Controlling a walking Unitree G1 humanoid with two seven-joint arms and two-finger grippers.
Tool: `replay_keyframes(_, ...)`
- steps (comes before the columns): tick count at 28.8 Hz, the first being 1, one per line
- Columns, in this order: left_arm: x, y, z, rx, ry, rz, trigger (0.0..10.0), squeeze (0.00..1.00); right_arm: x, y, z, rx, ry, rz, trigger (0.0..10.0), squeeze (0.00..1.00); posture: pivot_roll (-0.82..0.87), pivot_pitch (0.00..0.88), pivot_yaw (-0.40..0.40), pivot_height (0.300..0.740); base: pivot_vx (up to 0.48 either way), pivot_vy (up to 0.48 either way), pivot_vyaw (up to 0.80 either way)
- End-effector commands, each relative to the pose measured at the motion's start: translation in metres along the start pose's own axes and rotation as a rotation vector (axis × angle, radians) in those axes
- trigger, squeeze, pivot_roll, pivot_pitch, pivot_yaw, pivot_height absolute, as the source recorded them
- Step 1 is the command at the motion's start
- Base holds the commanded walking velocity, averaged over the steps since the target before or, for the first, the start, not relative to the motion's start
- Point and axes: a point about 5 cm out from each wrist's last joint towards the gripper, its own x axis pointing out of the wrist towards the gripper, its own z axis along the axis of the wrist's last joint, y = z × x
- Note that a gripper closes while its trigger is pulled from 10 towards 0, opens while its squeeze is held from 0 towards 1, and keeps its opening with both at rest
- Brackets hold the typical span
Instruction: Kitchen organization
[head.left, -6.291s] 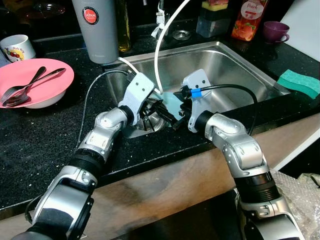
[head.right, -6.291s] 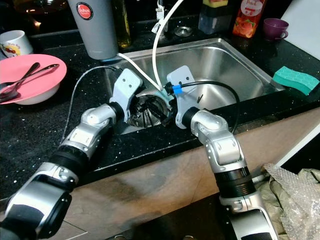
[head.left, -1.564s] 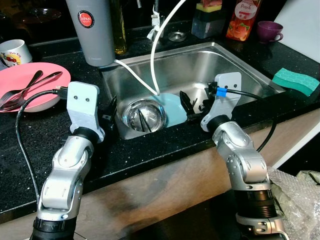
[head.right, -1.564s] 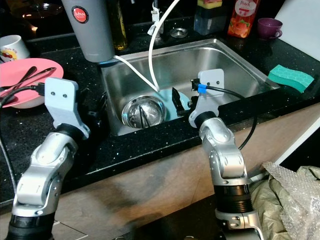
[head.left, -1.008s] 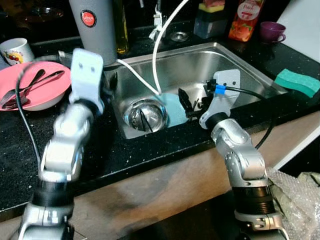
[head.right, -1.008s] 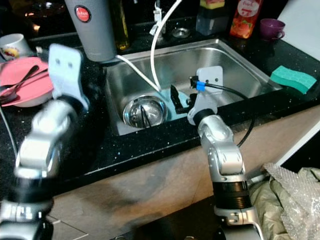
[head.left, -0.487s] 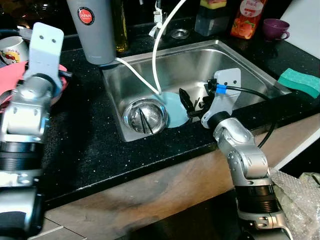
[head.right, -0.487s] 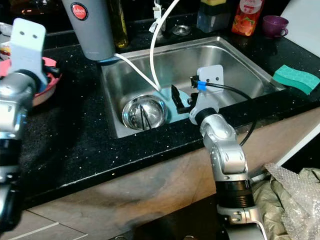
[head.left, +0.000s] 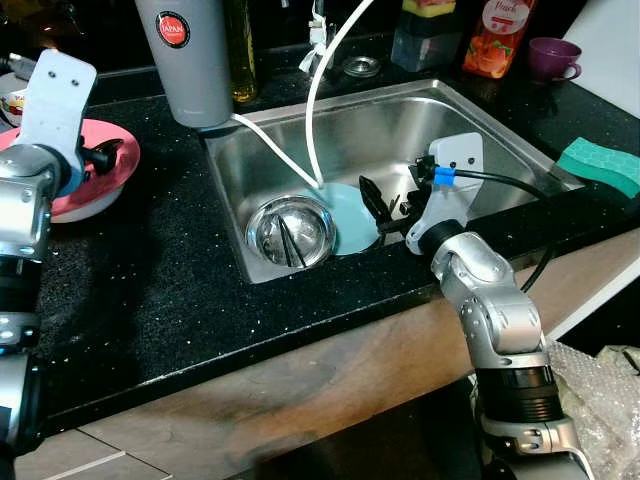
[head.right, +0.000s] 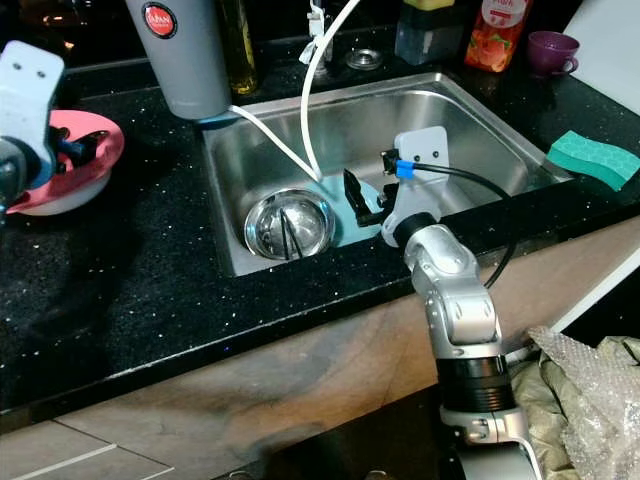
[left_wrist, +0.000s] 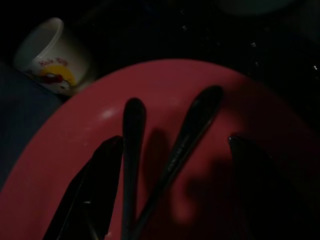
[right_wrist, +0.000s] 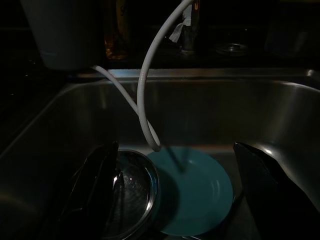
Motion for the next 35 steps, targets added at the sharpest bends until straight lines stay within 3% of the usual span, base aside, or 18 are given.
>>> replay_keyframes(1,-0.001,0.008,-0.001,0.011,0.026,-0.028,10.0,0.00,0.002,-0.001,0.001,-0.010,0.001,0.006,10.0,0.00,0.02,0.078,-0.019,0.740,0.000,0.000,0.00)
replay_keyframes(5,0.000,0.019,-0.003,-0.016,0.047,-0.083,10.0,0.00,0.003,-0.003,0.003,-0.017,-0.002,0.013,10.0,0.00,0.02,0.077,-0.024,0.740,0.000,0.000,0.00)
replay_keyframes(13,0.003,0.025,-0.009,-0.061,0.084,-0.169,10.0,0.00,0.005,-0.003,0.005,-0.026,-0.004,0.026,10.0,0.00,0.02,0.073,-0.040,0.740,0.000,0.000,0.00)
replay_keyframes(21,0.008,0.026,-0.015,-0.022,0.132,-0.250,10.0,0.00,0.007,-0.003,0.008,-0.036,-0.010,0.041,10.0,0.00,0.02,0.073,-0.047,0.740,0.000,0.000,0.00)
replay_keyframes(22,0.009,0.026,-0.014,-0.018,0.135,-0.257,8.4,0.00,0.008,-0.003,0.008,-0.037,-0.011,0.042,10.0,0.00,0.02,0.073,-0.047,0.740,0.000,0.000,0.00)
replay_keyframes(23,0.009,0.026,-0.014,-0.017,0.136,-0.260,5.0,0.00,0.008,-0.003,0.008,-0.038,-0.011,0.042,10.0,0.00,0.02,0.073,-0.047,0.740,0.000,0.000,0.00)
replay_keyframes(24,0.009,0.026,-0.014,-0.013,0.137,-0.261,0.6,0.00,0.008,-0.004,0.009,-0.038,-0.011,0.042,10.0,0.00,0.02,0.076,-0.045,0.740,0.000,0.000,0.00)
replay_keyframes(25,0.009,0.026,-0.013,-0.010,0.138,-0.265,0.0,0.00,0.008,-0.004,0.009,-0.039,-0.012,0.041,10.0,0.00,0.02,0.076,-0.045,0.740,0.000,0.000,0.00)
replay_keyframes(35,0.010,0.032,-0.009,0.003,0.122,-0.259,0.0,0.00,0.009,-0.006,0.010,-0.043,-0.016,0.041,10.0,0.00,0.02,0.074,-0.047,0.740,0.000,0.000,0.00)
